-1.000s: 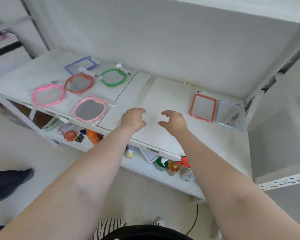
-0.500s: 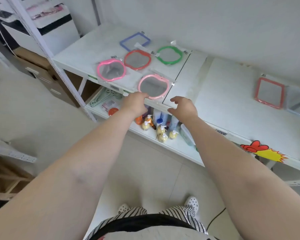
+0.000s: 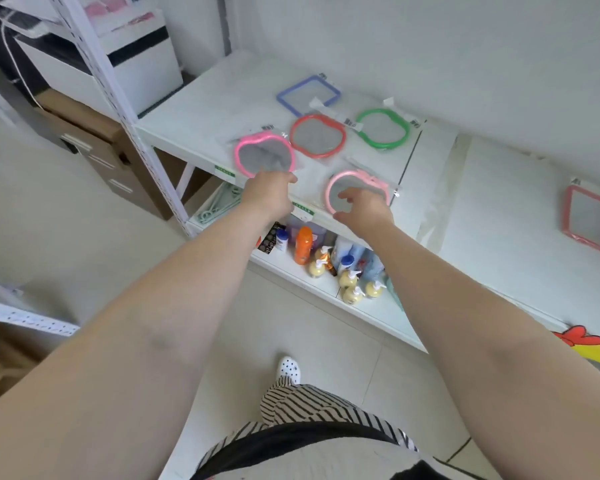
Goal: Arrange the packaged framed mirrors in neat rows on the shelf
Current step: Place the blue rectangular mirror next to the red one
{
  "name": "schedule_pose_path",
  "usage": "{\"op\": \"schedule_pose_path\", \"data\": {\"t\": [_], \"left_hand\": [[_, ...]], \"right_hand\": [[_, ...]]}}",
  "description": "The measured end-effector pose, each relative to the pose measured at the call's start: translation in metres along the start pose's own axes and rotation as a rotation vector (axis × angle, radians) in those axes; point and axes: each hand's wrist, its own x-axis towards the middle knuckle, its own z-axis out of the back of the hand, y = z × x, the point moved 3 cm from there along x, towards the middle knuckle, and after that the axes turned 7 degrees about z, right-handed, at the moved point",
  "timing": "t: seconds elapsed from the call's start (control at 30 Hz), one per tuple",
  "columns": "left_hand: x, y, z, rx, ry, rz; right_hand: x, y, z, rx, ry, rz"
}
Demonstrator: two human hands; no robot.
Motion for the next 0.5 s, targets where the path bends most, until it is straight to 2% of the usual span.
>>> {"op": "schedule_pose_path", "data": {"t": [0.17, 0.33, 0.5], "left_hand": [[0.052, 0.021, 0.029, 0.104, -0.032, 0.002], [0.106, 0.046, 0.058, 0.082, -0.062, 0.043], [0.161, 0.052, 0.068, 0.059, -0.051, 0.009]], "right_hand": [[0.072, 0.033, 0.003, 0.016, -0.036, 0.082], [0.132, 0.059, 0.009, -0.03, -0.027, 0.133], [0.177, 0.065, 0.01, -0.009, -0.026, 0.059]]}}
